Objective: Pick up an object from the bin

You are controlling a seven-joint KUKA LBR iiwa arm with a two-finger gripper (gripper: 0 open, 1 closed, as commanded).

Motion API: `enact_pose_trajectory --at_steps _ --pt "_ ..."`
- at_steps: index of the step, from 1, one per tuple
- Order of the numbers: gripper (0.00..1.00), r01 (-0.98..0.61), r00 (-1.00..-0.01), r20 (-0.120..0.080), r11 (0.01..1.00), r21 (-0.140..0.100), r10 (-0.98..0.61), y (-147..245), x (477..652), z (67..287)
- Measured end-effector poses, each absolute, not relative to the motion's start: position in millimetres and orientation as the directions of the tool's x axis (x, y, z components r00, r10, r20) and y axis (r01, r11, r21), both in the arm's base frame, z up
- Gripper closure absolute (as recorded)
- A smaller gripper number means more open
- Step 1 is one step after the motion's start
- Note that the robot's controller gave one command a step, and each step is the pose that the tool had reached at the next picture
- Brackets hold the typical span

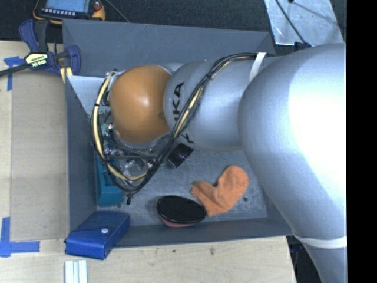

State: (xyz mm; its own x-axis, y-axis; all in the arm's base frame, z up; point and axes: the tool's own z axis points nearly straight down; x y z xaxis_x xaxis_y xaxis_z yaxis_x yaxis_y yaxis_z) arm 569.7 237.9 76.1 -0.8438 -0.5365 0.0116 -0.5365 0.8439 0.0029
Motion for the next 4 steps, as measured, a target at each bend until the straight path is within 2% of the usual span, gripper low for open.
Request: enact_pose_trajectory --at_steps 1,2,3,4 --pt "0.00 -0.752 -0.659 -0.007 0.659 -0.002 -0.752 243 577.4 108" --pt "0.00 -0.843 -0.538 -0.025 0.538 -0.011 -0.843 236 538.4 85" --pt "1.00 -0.972 -0.233 -0.027 0.234 -0.015 -0.972 253 576.7 83" --pt "1.00 -0.971 -0.237 -0.028 0.237 -0.016 -0.971 253 577.1 83"
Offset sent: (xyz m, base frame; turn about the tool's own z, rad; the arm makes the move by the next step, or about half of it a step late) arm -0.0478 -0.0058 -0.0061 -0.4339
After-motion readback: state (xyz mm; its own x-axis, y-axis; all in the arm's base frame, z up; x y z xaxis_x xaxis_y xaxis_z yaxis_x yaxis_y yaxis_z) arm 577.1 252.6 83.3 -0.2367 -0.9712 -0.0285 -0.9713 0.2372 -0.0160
